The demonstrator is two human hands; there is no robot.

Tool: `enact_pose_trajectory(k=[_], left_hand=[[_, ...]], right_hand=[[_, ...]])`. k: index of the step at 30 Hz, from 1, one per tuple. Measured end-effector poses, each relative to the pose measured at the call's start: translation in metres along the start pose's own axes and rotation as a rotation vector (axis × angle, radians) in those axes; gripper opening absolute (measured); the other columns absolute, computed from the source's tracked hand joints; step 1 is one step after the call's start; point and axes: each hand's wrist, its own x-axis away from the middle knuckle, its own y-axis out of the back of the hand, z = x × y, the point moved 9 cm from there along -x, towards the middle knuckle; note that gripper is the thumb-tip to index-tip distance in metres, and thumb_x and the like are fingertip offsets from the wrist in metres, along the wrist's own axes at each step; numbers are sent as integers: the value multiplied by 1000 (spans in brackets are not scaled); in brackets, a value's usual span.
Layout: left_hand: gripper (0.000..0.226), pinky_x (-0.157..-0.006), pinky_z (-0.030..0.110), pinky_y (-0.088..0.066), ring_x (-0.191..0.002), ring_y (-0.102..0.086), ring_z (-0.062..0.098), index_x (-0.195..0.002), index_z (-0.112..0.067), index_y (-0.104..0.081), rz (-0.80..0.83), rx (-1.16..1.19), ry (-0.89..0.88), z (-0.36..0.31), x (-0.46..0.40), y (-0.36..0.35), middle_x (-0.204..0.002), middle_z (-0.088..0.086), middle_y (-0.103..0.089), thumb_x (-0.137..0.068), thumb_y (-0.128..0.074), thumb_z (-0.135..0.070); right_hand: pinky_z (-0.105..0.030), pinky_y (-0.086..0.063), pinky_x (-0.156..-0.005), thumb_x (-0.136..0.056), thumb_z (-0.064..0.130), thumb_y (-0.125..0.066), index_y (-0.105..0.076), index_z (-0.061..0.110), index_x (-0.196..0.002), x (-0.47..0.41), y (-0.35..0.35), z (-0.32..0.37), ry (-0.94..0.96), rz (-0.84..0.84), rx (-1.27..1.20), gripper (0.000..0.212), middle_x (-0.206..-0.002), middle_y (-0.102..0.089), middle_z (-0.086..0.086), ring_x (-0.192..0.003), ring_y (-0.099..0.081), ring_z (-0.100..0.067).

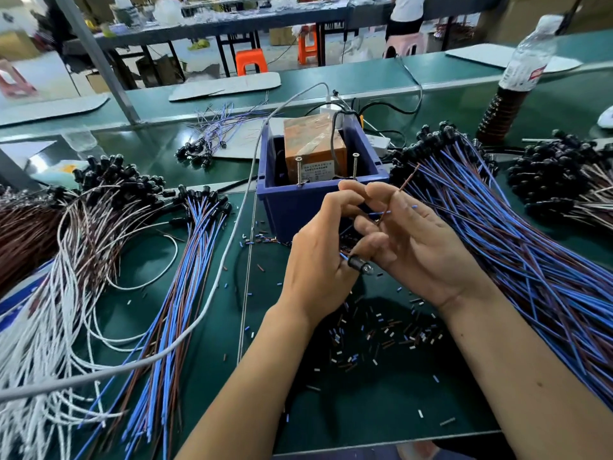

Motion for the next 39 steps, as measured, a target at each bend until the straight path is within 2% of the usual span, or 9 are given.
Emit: enact_pose_trajectory(k=[3,5,9,14,21,23,28,34,39], left_hand=[[45,-63,3,-34,-72,-56,-15,-134,-25,-47,20,71,-33,-3,-1,0,-117,-23,-63,-98,-62,-48],[48,-60,7,-35,-67,-57,-13,-138,-24,-43,70,134,-17,-3,0,-5,-119,-18,-68,-99,-62,-45],[42,-56,27,-36,-60,-52,2,-125,-21,-52,64,3,33,7,1,-1,-84,-10,-64,-97,-62,-51],[35,-52,40,-42,-56,-53,20,-79,-13,-66,-26,-94,-12,12,0,16,-61,-5,-56,-98,-69,-43],[29,-54,28,-34,-58,-46,15,-79,-8,-64,-220,-82,48,12,2,32,-63,-6,-51,-103,-62,-24],[32,-53,25,-30,-56,-43,18,-79,-6,-61,-292,-37,114,15,5,37,-62,-2,-49,-106,-57,-24],[30,-55,31,-38,-58,-48,18,-84,-7,-61,-350,18,161,16,7,43,-64,0,-53,-107,-53,-24],[27,-58,34,-44,-64,-53,16,-79,-10,-61,-225,6,147,15,4,22,-69,-2,-58,-105,-59,-19],[20,-62,32,-48,-70,-59,14,-88,-12,-65,-165,0,94,13,2,17,-76,-8,-61,-105,-58,-20]], right_hand=[[-20,-47,-73,-109,24,-40,-70,13,-122,0,-9,-1,-2,65,-73,35,-162,-42,-13,-82,-51,-12],[-16,-43,-69,-110,25,-33,-70,16,-120,-1,-11,-3,-10,74,-88,39,-163,-41,-11,-75,-49,-8],[-14,-46,-64,-114,25,-25,-73,21,-118,-1,1,1,-3,-3,-37,48,-160,-46,-11,-68,-54,-6],[-15,-46,-51,-107,27,-43,-74,22,-120,0,30,18,138,-266,149,34,-136,-67,-12,-69,-58,-8],[-22,-47,-57,-103,29,-56,-81,22,-107,9,51,17,134,-605,482,26,-106,-76,-4,-81,-60,-11],[-21,-46,-58,-106,24,-57,-83,22,-103,12,55,21,156,-674,566,26,-91,-71,2,-74,-55,-6],[-21,-49,-49,-87,20,-73,-84,16,-99,7,44,13,129,-562,513,17,-69,-59,-1,-55,-50,-8],[-25,-59,-57,-80,20,-79,-83,18,-94,3,27,-2,103,-473,536,15,-77,-75,-6,-61,-70,-15],[-20,-58,-58,-78,21,-79,-83,15,-87,2,28,-2,105,-474,425,11,-77,-76,-9,-61,-73,-15]])
